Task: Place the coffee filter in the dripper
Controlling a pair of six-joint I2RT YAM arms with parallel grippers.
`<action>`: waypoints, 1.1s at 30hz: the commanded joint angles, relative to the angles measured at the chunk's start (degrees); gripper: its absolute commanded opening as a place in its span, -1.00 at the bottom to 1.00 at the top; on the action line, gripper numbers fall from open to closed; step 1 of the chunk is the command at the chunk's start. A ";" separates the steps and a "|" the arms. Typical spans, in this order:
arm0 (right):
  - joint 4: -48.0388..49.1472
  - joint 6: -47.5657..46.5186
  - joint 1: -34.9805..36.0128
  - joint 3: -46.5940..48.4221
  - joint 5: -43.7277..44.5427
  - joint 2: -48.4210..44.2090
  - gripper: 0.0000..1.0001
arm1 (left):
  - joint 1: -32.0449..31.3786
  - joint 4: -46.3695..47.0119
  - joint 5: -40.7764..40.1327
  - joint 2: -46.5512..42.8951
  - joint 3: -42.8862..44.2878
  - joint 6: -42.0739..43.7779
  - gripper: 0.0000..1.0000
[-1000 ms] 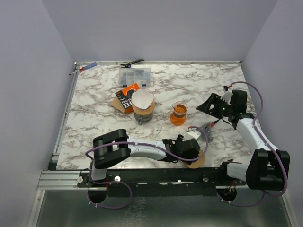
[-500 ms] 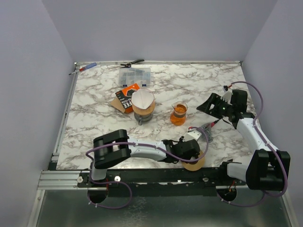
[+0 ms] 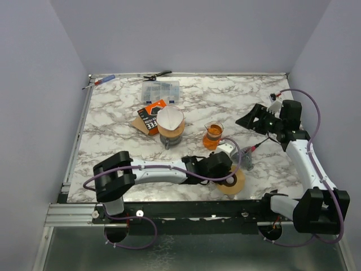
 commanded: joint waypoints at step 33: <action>15.52 13.22 21.78 -5.05 -12.76 -2.60 0.58 | 23.27 1.19 3.30 -33.76 -17.05 1.69 -0.29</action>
